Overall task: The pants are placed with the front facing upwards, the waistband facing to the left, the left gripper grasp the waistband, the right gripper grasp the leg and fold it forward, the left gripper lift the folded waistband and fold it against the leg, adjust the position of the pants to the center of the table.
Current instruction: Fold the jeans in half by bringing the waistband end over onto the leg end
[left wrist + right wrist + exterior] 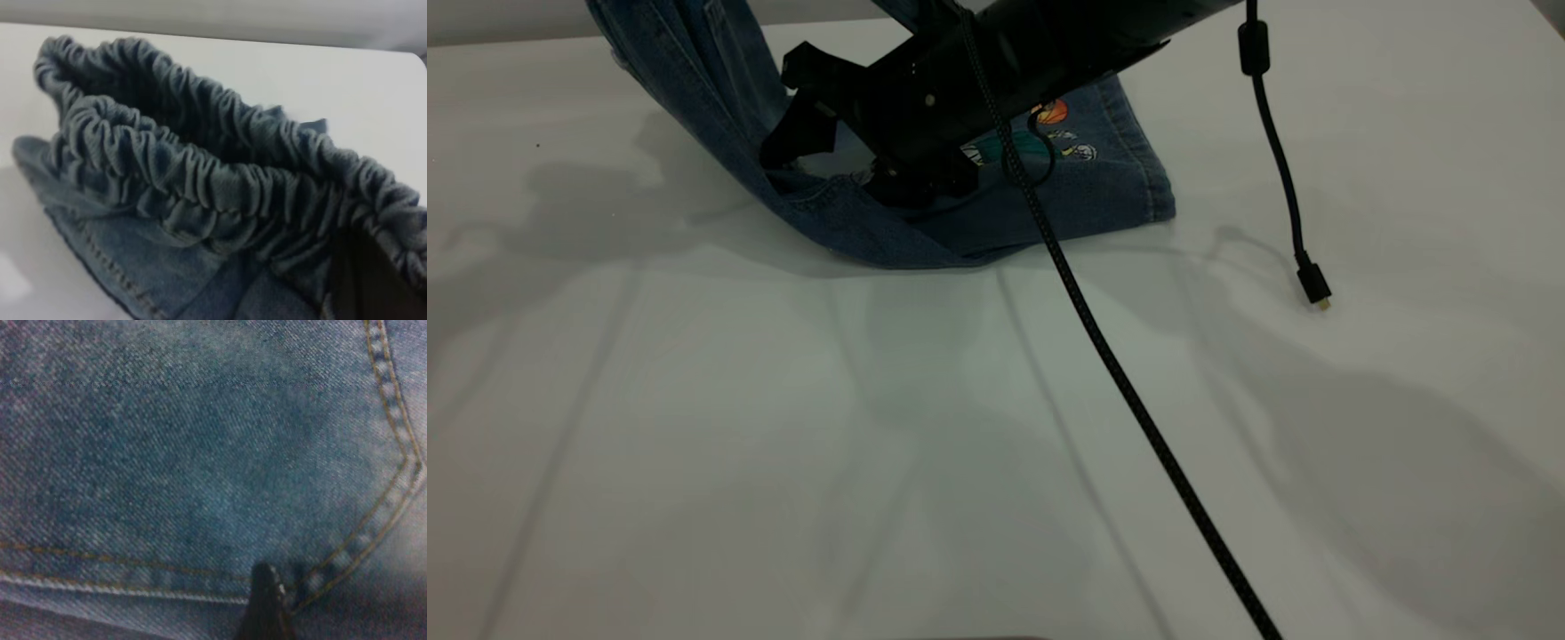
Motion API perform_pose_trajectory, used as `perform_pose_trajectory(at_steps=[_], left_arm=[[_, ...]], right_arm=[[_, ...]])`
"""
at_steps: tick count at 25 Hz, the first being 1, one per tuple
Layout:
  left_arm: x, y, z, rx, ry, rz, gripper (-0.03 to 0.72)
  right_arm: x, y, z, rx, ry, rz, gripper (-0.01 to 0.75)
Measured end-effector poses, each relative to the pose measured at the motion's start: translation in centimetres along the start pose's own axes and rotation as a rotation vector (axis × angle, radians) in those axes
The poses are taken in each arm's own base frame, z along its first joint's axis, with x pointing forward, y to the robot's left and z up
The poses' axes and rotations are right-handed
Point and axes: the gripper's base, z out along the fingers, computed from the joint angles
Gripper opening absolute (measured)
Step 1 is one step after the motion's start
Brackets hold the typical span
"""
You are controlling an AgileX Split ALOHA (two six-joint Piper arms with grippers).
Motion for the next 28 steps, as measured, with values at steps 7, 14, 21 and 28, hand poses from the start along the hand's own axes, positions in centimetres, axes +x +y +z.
perform_pose_trajectory(at_steps=[7, 14, 21, 28], left_arm=[[0.6, -2.0, 0.9, 0.046, 0.041, 0.061, 0.063], [2.2, -8.3, 4.7, 0.092, 0.039, 0.17, 0.063], [7.3, -13.1, 11.7, 0.045, 0.066, 0.241, 0.063], [14.5, -13.3, 20.1, -0.067, 0.147, 0.312, 0.076]], right_arm=[[-6.3, 1.4, -7.2, -0.017, -0.072, -0.132, 0.466], [-11.6, 4.2, -16.8, -0.064, -0.167, -0.231, 0.466], [-14.2, 7.9, -25.5, -0.035, -0.276, -0.364, 0.466], [-14.1, 10.5, -28.6, -0.058, -0.28, -0.425, 0.466]])
